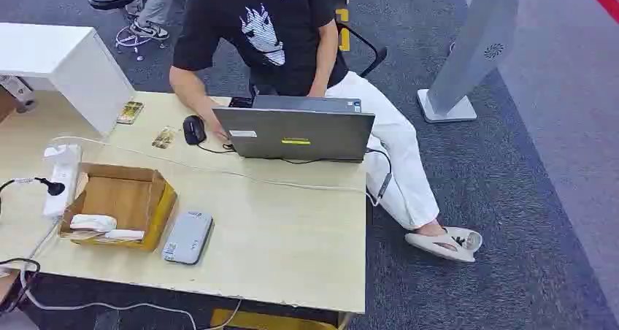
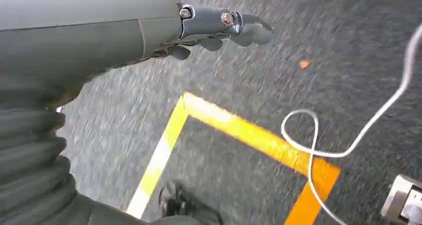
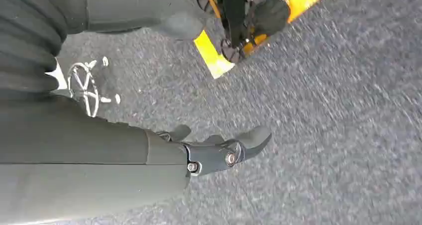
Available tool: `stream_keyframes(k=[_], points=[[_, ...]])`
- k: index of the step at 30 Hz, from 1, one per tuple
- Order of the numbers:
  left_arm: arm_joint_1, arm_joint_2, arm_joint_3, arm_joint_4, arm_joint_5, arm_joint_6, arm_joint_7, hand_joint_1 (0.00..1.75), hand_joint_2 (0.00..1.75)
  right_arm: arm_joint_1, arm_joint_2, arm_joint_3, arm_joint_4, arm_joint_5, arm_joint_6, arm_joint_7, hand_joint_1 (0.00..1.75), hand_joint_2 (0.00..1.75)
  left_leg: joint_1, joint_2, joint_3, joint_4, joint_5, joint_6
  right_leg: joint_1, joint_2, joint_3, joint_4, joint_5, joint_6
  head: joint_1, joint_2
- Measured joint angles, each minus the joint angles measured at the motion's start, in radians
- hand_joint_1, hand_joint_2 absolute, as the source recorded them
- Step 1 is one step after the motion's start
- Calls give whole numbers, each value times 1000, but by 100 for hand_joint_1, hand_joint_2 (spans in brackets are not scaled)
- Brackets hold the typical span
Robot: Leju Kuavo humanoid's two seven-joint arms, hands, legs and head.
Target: Pass the card to the sensor for recognition and then transmit it.
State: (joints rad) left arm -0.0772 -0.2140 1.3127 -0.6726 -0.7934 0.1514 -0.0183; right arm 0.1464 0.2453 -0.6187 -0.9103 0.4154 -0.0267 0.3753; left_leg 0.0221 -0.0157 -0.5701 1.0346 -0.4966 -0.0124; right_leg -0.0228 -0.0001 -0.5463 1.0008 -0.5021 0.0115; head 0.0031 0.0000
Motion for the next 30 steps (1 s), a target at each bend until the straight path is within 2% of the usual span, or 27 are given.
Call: stream_keyframes(k=[2,4,5,9,15,21,26,30], points=[[0,-14,11,-32,18,5,23,0,175,21,1,18,-44,5,-36,38,0,175,0,1,0,0,0,0,0,1,0,0,0,0,-1,0],[-4,-44,27,-78,66,29,69,0,175,48,6,36,-100,34,-164,170,0,175,-1,0,0,0,0,0,-1,0,1,0,0,0,0,0],[-2,-57,36,-108,80,37,87,0,175,63,10,35,-127,50,-204,215,0,175,-1,0,0,0,0,0,-1,0,1,0,0,0,1,0],[6,-96,40,-177,113,69,129,0,175,88,19,-3,-173,113,-154,214,0,175,-1,1,0,0,0,1,-1,1,0,0,0,0,1,0],[24,-119,32,-275,94,124,152,0,175,93,24,-18,-186,117,-191,229,0,175,-1,1,1,0,0,0,-1,1,1,0,0,0,0,0],[30,-95,30,-404,58,153,156,0,175,99,26,-19,-212,110,-220,266,0,175,0,1,1,0,0,0,0,1,1,0,0,0,1,0],[32,-67,28,-488,81,181,88,0,175,108,27,-10,-233,108,-229,284,0,175,0,1,0,0,0,0,0,1,1,0,0,0,1,0],[34,-46,24,-532,85,180,79,0,175,110,28,-6,-241,108,-229,292,0,175,-1,1,1,0,0,0,0,1,1,0,0,0,1,0]])
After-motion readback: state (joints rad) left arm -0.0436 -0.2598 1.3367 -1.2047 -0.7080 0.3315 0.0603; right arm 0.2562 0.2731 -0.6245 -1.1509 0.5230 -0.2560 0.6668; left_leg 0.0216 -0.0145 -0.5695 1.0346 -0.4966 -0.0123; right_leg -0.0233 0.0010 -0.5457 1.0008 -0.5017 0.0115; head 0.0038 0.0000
